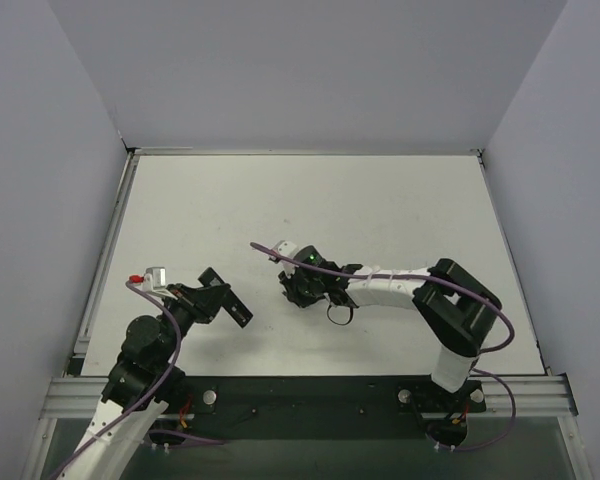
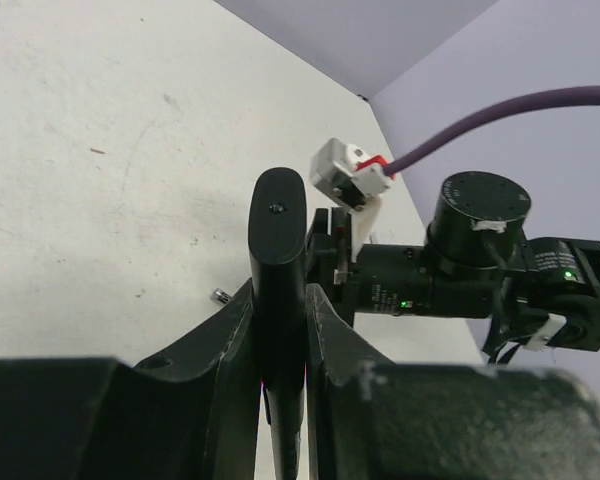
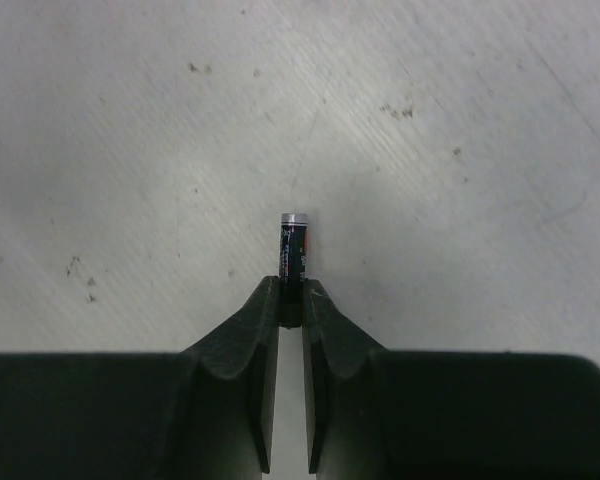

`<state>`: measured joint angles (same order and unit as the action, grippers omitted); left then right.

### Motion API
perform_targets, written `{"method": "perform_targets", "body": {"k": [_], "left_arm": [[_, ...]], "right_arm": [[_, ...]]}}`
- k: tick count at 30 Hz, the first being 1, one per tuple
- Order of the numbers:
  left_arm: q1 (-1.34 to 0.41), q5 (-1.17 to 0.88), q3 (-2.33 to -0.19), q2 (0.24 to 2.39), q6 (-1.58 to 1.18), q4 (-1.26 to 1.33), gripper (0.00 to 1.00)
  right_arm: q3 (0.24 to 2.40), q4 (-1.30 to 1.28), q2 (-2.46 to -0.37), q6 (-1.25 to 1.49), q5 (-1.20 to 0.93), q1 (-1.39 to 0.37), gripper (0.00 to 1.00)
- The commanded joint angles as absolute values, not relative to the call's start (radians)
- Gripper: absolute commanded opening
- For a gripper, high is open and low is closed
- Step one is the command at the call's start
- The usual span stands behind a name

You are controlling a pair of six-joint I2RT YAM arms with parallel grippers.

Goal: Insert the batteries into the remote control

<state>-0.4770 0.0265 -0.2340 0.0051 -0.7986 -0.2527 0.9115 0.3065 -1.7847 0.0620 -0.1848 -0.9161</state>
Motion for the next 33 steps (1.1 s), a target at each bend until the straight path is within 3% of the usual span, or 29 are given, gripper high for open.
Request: {"method": "perform_targets", "body": {"k": [1, 9, 19, 33], "left_arm": [[-0.479, 0.0, -0.158, -0.035, -0.948, 0.084, 0.0], [-0.479, 0.0, -0.034, 0.231, -1.078, 0.446, 0.0], [-0.485, -0.043, -0.015, 0.587, -1.173, 0.872, 0.0], [-0.551, 0.032, -0.043, 0.624, -1.244, 0.835, 0.0]], "right_arm": [[0.874, 0.158, -1.594, 0.095, -0.138, -0.907, 0.0], [0.952, -0.086, -1.338, 0.097, -0.083, -0.919, 0.0], [1.166, -0.31, -1.296, 0.156, -0.054, -1.029, 0.0], [1.367, -0.423, -1.453, 0.146, -0.026, -1.112, 0.0]]}}
